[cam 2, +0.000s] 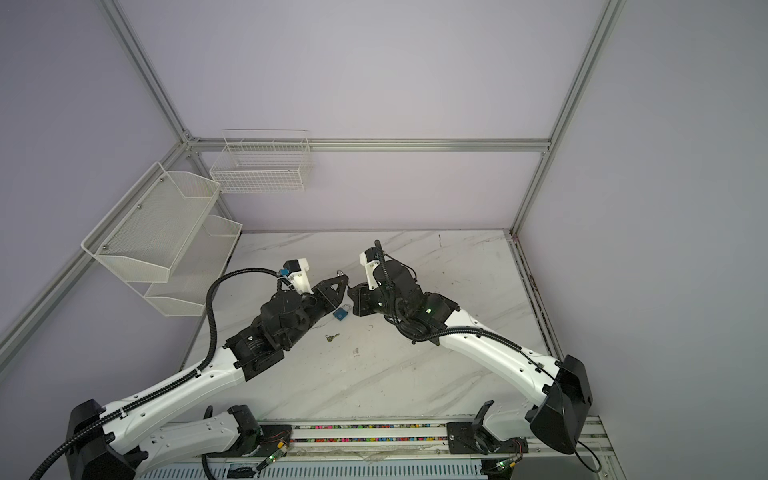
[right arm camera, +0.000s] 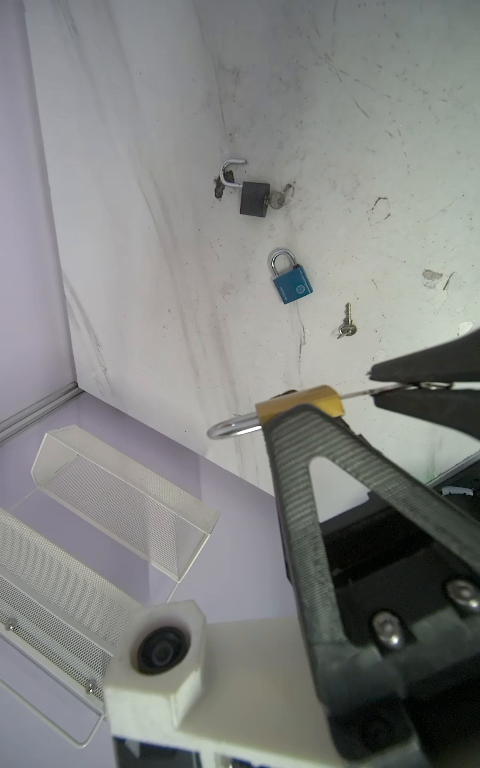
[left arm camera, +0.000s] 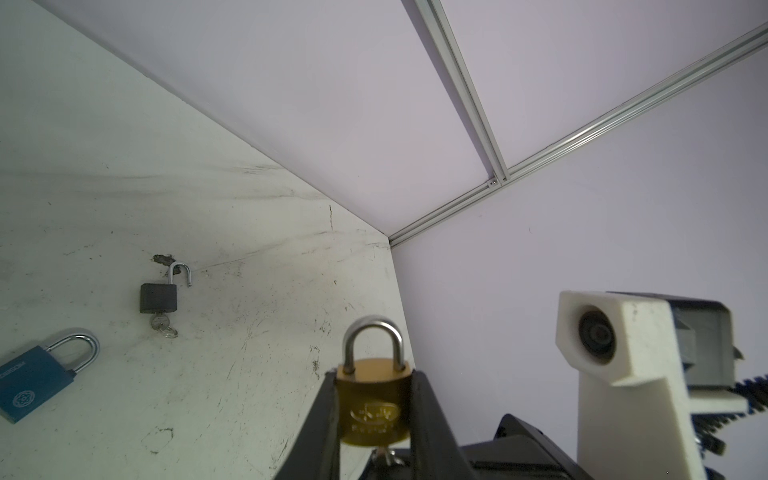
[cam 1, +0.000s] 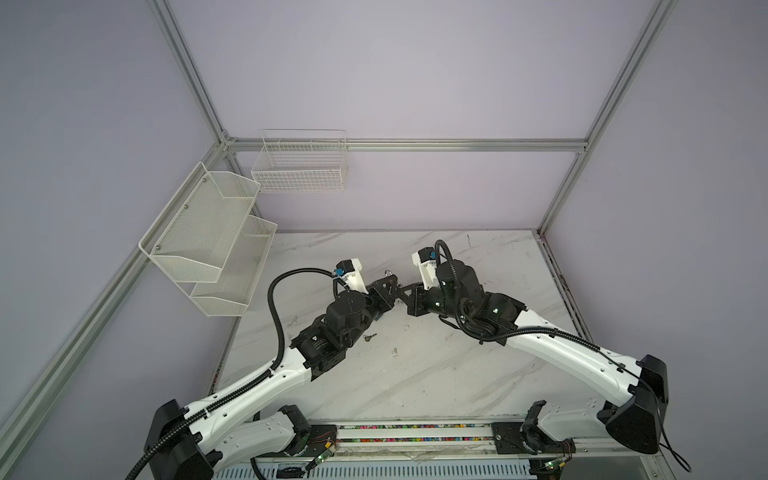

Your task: Unlock with the key

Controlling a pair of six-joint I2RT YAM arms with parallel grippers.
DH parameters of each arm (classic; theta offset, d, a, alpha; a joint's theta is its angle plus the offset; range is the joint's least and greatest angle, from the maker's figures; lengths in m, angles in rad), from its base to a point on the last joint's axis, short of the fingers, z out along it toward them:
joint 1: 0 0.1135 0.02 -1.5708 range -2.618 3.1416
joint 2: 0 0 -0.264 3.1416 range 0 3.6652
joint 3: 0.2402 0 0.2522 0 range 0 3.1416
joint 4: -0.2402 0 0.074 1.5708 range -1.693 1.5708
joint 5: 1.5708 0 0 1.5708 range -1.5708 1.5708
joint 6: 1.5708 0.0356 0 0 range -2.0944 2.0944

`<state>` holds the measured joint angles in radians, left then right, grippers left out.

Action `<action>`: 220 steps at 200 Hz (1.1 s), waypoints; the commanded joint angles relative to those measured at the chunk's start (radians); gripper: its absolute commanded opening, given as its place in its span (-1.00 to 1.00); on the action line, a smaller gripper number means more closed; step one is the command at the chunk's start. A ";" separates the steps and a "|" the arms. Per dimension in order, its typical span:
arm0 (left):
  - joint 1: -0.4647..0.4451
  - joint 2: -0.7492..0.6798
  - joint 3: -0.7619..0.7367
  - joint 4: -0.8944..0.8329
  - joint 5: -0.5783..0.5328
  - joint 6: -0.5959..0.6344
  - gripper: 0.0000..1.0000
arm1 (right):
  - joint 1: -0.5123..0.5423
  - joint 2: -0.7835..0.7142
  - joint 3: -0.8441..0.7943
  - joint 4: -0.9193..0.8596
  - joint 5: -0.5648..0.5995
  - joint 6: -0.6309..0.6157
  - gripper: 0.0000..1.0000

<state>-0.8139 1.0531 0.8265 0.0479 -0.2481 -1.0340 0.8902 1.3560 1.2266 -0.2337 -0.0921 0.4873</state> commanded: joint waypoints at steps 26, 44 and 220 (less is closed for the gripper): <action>-0.062 -0.002 -0.050 -0.050 0.283 0.101 -0.86 | -0.026 -0.001 0.063 0.174 0.212 -0.113 -1.00; -0.060 0.017 -0.051 -0.056 0.234 0.115 -0.87 | -0.026 -0.015 0.058 0.171 0.207 -0.104 -1.00; -0.014 0.052 -0.065 -0.138 -0.035 -0.109 -0.89 | -0.026 0.012 0.150 -0.043 0.252 -0.106 -1.00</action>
<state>-0.8139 1.1187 0.8207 0.1131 -0.2802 -1.1381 0.8982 1.3834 1.3052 -0.3889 0.0242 0.3725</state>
